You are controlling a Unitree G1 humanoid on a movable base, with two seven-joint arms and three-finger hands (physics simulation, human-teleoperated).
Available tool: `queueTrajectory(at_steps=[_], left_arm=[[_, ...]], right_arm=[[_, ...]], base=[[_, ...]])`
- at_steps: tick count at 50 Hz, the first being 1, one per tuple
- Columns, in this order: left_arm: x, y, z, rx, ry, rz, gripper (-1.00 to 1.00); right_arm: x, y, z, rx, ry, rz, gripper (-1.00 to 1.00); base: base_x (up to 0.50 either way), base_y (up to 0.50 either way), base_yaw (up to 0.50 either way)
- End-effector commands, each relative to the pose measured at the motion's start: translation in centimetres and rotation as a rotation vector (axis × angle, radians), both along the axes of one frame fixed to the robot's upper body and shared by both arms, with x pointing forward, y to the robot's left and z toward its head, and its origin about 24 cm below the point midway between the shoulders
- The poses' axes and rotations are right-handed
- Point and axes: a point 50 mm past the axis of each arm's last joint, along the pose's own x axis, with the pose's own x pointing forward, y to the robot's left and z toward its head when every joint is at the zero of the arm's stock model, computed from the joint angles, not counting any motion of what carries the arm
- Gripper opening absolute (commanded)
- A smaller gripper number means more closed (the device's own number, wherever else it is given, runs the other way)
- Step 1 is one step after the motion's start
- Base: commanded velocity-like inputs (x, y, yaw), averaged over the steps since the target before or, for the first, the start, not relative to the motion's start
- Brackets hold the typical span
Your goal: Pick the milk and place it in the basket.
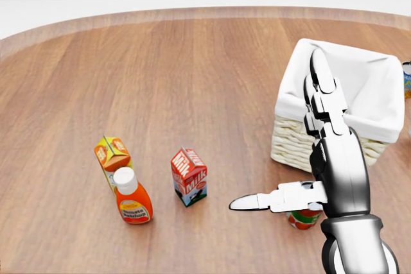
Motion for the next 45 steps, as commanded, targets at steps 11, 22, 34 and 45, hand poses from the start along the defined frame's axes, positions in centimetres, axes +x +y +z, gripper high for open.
queueTrajectory(at_steps=[11, 22, 34, 45], left_arm=[[0.0, 0.0, 0.0, 0.001, 0.0, 0.0, 1.0], [0.0, 0.0, 0.0, 0.001, -0.001, 0.0, 1.0], [0.0, 0.0, 0.0, 0.001, -0.001, 0.0, 1.0], [0.0, 0.0, 0.0, 0.002, -0.001, -0.001, 1.0]], right_arm=[[0.1, -0.1, 0.0, 0.008, 0.002, 0.001, 1.0], [-0.1, 0.1, 0.5, 0.007, -0.021, 0.004, 1.0], [-1.2, 0.7, 1.4, -0.109, -0.062, 0.045, 1.0], [-1.3, 1.1, 2.5, -0.196, -0.1, 0.068, 1.0]], base=[[0.5, 0.05, 0.0], [0.39, 0.02, 0.0], [0.0, 0.0, 0.0], [0.0, 0.0, 0.0]])
